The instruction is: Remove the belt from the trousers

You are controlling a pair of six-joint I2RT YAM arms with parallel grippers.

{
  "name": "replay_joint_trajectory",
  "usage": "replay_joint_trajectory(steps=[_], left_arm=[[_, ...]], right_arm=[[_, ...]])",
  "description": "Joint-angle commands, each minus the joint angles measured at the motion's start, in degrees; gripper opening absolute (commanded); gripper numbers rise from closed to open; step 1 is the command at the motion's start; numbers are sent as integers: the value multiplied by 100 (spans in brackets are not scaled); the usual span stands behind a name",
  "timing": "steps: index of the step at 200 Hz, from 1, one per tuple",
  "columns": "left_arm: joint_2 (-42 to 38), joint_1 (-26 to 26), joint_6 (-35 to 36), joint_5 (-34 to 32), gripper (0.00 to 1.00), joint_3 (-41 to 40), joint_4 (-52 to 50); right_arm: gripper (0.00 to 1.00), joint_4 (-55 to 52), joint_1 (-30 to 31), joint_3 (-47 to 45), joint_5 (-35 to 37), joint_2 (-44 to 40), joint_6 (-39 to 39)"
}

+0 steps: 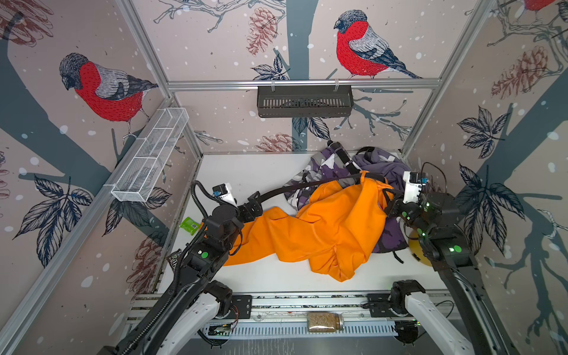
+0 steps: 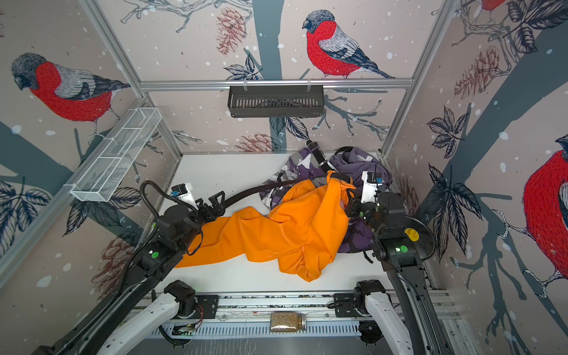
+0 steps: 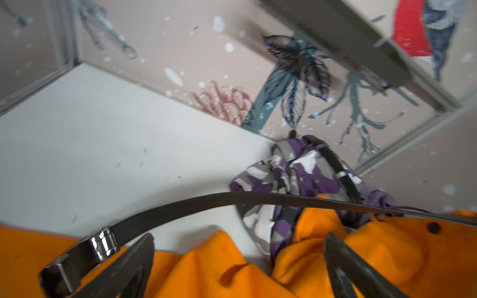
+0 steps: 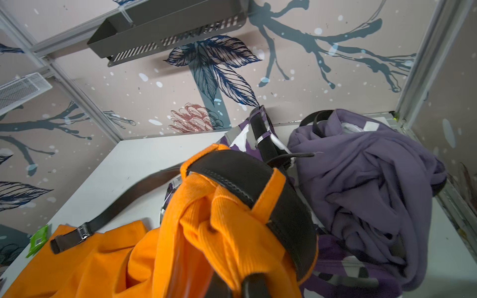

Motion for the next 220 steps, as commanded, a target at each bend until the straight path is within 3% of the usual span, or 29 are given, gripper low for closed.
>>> replay_joint_trajectory(steps=[1,17,43,105,140,154,161,171,178,220], left_arm=[[538,-1077,1217,-487,100,407,677],[1398,-1691,2220,-27,100,891,1229],[2817,-1855,2971,996,100,1774,1624],[5093,-1861,3927,2005,99,3289,2665],[6029,-1857,4121,1969,96,3970,2812],[6290,-1851,4076,1846,74,4204,2867],[6367,-1850,4033,1706,53,4284,2902],[6397,-1849,3884,1337,16,4272,3015],[6353,-1831,3833,1136,1,4210,3100],[5312,-1250,3504,998,0,3009,3359]], right_arm=[[0,259,294,159,310,35,-72],[0,250,552,204,441,29,-66],[0,233,889,257,595,35,-61],[0,137,1417,397,810,45,-191],[0,161,1505,405,802,30,-197],[0,144,1539,406,864,12,-182],[0,145,1547,406,891,-4,-181],[0,122,1544,406,955,-12,-176],[0,95,1550,413,1026,-23,-174],[0,-66,1492,428,1850,-139,-124]])
